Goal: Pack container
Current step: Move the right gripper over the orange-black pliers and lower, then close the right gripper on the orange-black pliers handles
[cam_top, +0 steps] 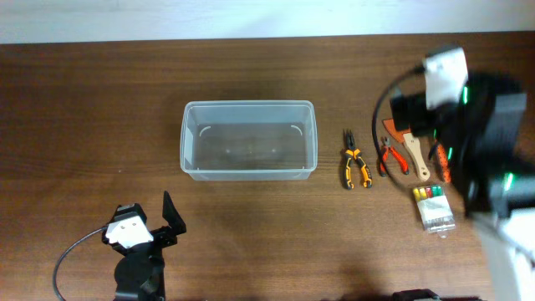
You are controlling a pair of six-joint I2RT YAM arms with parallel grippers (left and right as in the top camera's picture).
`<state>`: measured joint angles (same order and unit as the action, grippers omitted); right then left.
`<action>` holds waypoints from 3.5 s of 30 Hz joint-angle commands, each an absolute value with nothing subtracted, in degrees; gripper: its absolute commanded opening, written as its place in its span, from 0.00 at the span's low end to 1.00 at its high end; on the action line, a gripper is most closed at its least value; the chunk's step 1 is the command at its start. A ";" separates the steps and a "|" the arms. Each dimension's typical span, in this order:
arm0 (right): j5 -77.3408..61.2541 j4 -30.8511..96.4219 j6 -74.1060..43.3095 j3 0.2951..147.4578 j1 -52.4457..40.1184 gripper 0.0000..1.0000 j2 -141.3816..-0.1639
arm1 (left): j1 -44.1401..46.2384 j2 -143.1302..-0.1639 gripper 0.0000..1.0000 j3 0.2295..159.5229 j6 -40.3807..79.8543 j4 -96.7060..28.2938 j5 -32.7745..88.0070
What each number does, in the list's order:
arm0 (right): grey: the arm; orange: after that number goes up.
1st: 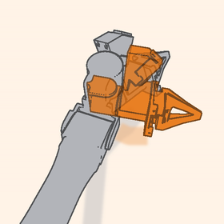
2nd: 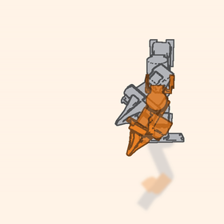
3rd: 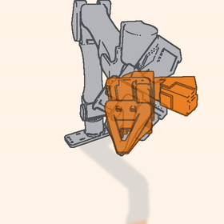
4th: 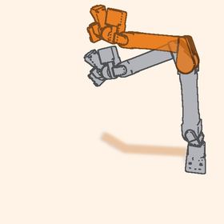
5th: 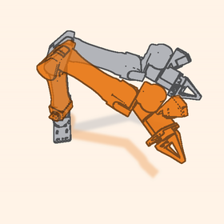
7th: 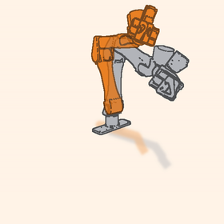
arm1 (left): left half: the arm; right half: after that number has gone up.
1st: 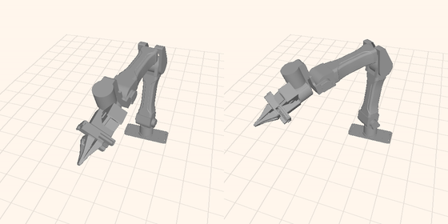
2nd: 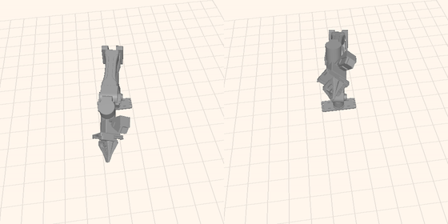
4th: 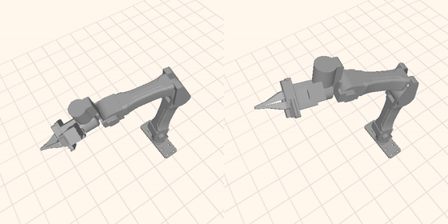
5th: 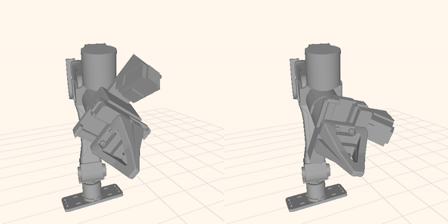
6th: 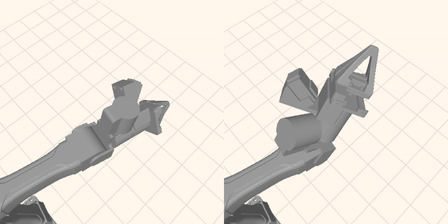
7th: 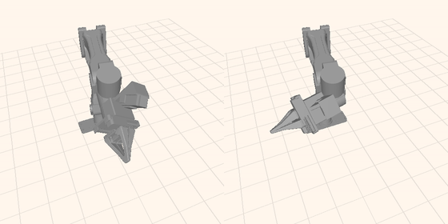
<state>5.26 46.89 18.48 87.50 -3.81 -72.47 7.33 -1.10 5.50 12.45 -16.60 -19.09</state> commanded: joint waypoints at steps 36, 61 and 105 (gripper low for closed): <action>1.76 67.46 0.34 83.57 -7.49 0.75 -94.87 | 7.51 -0.69 0.99 5.32 11.94 -16.71 -19.31; 2.20 54.37 4.23 72.10 -7.77 0.52 -102.50 | 7.51 -0.69 0.99 5.32 11.94 -16.71 -19.31; 2.00 44.91 7.27 69.87 -4.10 0.40 -110.10 | 7.51 -0.69 0.99 5.32 11.94 -16.71 -19.31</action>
<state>1.52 45.30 7.29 71.29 -4.25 -109.06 7.33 -1.10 5.50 12.45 -16.60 -19.11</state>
